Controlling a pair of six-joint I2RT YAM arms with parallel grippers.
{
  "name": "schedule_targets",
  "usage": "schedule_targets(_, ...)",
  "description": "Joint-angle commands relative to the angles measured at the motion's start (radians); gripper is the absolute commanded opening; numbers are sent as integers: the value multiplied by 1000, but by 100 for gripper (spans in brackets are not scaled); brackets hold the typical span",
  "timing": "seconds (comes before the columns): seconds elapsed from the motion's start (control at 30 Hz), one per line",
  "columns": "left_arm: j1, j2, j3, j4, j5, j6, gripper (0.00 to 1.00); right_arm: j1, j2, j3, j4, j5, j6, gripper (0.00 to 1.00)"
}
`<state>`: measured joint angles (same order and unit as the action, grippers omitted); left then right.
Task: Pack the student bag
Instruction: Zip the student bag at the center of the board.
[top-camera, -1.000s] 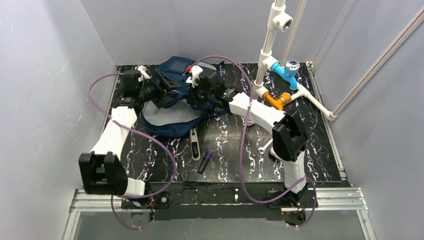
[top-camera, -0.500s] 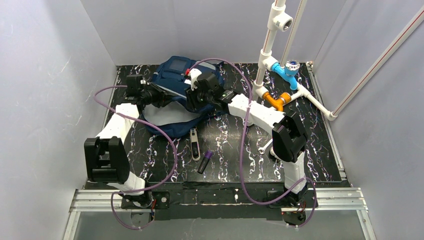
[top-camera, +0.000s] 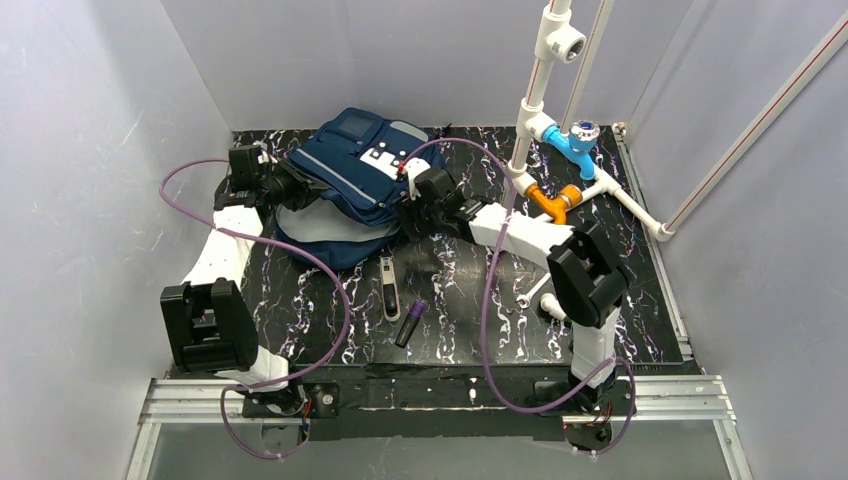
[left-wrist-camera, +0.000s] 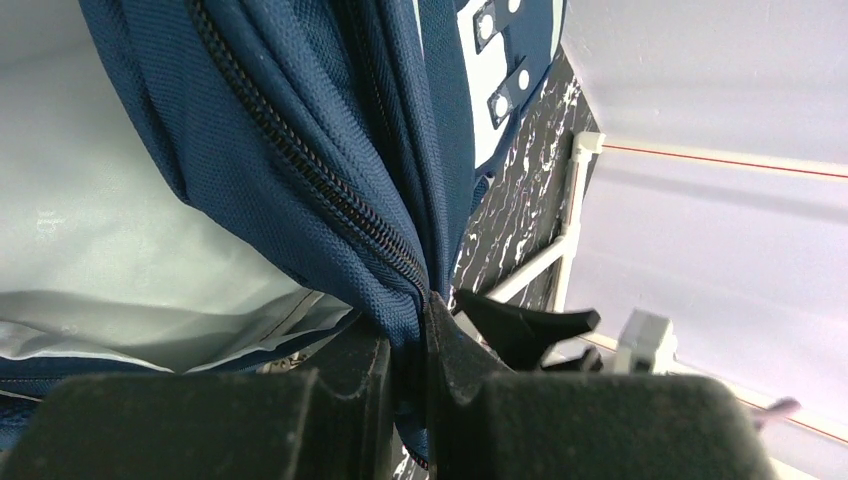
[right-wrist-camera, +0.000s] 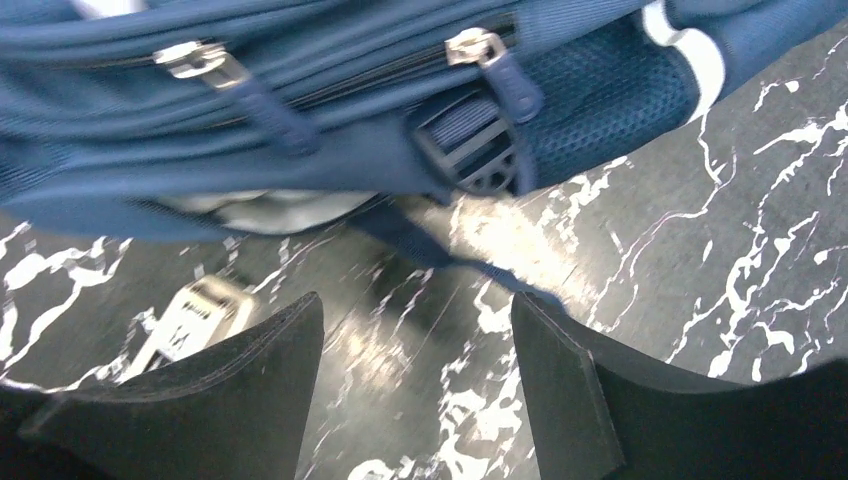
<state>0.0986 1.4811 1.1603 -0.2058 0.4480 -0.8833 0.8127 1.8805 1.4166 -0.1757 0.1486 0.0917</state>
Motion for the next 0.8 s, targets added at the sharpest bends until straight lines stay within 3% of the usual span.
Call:
schedule_targets(0.0, 14, -21, 42, 24, -47, 38, 0, -37, 81, 29, 196, -23, -47, 75)
schedule_targets(0.13, 15, -18, 42, 27, -46, 34, 0, -37, 118, -57, 426, -62, -88, 72)
schedule_targets(0.23, 15, -15, 40, 29, -48, 33, 0, -38, 150, -85, 531, -86, -114, 62)
schedule_targets(0.43, 14, -8, 40, 26, -37, 24, 0, -38, 245, -140, 732, -17, -139, 57)
schedule_targets(0.53, 14, -8, 48, 9, -46, 39, 0, -38, 265, -153, 794, 3, -123, 28)
schedule_targets(0.57, 14, -9, 47, 0, -55, 57, 0, -37, 249, -163, 798, -5, -118, 10)
schedule_targets(0.6, 17, -11, 42, -7, -65, 74, 0, -38, 233, -161, 778, 1, -119, 1)
schedule_targets(0.63, 22, -16, 39, -19, -78, 101, 2, -37, 213, -142, 716, 4, -119, 1)
schedule_targets(0.67, 32, -29, 35, -82, -129, 170, 40, -38, 171, -101, 559, -14, -112, 1)
schedule_targets(0.7, 40, -49, 23, -129, -171, 211, 61, -38, 137, -72, 457, -24, -98, 1)
schedule_targets(0.77, 53, -129, -50, -198, -275, 254, 78, -38, 102, -19, 304, -59, -77, 1)
